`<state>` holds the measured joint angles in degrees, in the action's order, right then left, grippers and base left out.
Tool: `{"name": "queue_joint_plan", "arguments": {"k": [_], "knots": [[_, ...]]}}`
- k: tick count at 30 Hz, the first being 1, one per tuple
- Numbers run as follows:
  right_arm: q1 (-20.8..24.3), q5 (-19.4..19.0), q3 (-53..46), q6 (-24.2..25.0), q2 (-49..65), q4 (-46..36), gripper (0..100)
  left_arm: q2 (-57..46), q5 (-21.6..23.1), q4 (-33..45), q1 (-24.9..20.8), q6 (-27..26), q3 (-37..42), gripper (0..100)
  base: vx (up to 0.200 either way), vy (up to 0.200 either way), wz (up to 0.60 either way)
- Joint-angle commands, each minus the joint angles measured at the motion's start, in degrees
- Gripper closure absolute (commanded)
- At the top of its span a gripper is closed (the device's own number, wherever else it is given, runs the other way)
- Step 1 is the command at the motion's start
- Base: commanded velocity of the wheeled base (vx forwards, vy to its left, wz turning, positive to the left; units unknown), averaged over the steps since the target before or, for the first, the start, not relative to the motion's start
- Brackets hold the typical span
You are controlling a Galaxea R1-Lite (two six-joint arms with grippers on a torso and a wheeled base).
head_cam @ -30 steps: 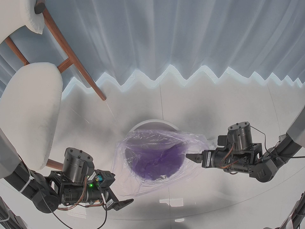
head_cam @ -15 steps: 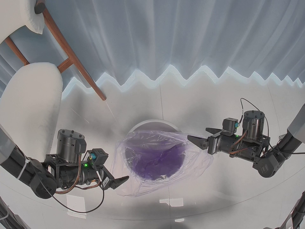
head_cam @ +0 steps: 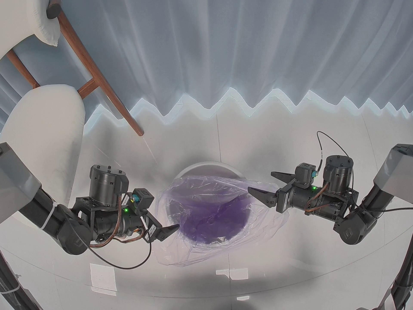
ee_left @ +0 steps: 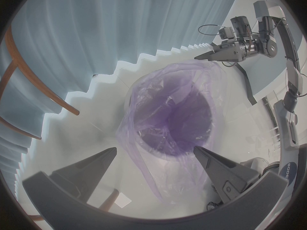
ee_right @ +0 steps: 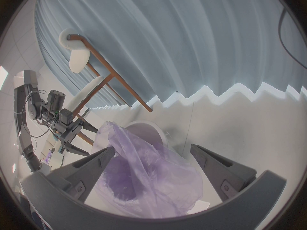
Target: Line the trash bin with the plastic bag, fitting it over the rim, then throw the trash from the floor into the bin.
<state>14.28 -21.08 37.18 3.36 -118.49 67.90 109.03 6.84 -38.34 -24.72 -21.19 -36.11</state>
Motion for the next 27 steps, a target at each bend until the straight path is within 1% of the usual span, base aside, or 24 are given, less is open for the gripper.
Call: {"name": "queue_joint_plan", "arguments": {"k": [1, 4, 6, 7, 15, 19, 21, 22, 23, 27], "knots": [[0.1, -0.4, -0.3, -0.9, -5.0, 3.5, 0, 4.5, -0.6, -0.1, 0.1, 0.2, -3.6, 0, 0.000, 0.000, 0.00], [0.3, -0.4, -0.7, -0.9, -5.4, 4.8, 0, 5.5, -2.2, -0.2, 0.0, 0.3, -4.8, 0, 0.000, 0.000, 0.00], [0.4, -0.4, -0.9, -0.9, -5.5, 4.9, 0, 5.8, -2.3, -0.2, 0.0, 0.4, -5.3, 0, 0.000, 0.000, 0.00], [0.4, -0.4, -0.9, -0.9, -5.6, 4.9, 100, 5.8, -2.3, -0.2, 0.0, 0.5, -5.5, 100, 0.000, 0.000, 0.00], [0.4, -0.4, 0.2, -0.5, -5.7, 5.0, 100, 5.3, -2.3, -0.2, -0.2, 1.3, -6.7, 100, 0.000, 0.000, 0.00], [0.5, -0.3, 2.5, 0.8, -5.8, 4.7, 100, 5.0, -2.5, -0.2, -0.2, 4.1, -8.5, 100, 0.000, 0.000, 0.00], [0.5, -0.3, 2.9, 0.9, -6.0, 4.6, 100, 5.0, -2.6, -0.2, -0.2, 4.5, -8.6, 100, 0.000, 0.000, 0.00], [0.5, -0.3, 2.9, 0.9, -6.0, 4.6, 100, 5.0, -3.4, -0.2, -0.2, 5.1, -9.5, 100, 0.000, 0.000, 0.00], [0.4, -0.3, 5.6, 1.2, -7.3, 4.6, 100, 5.0, -3.9, -0.2, -0.2, 5.2, -9.9, 100, 0.000, 0.000, 0.00], [0.3, -0.2, 9.7, 1.2, -8.8, 4.2, 100, 5.1, -4.1, -0.2, 0.0, 5.6, -10.5, 100, 0.000, 0.000, 0.00]]}}
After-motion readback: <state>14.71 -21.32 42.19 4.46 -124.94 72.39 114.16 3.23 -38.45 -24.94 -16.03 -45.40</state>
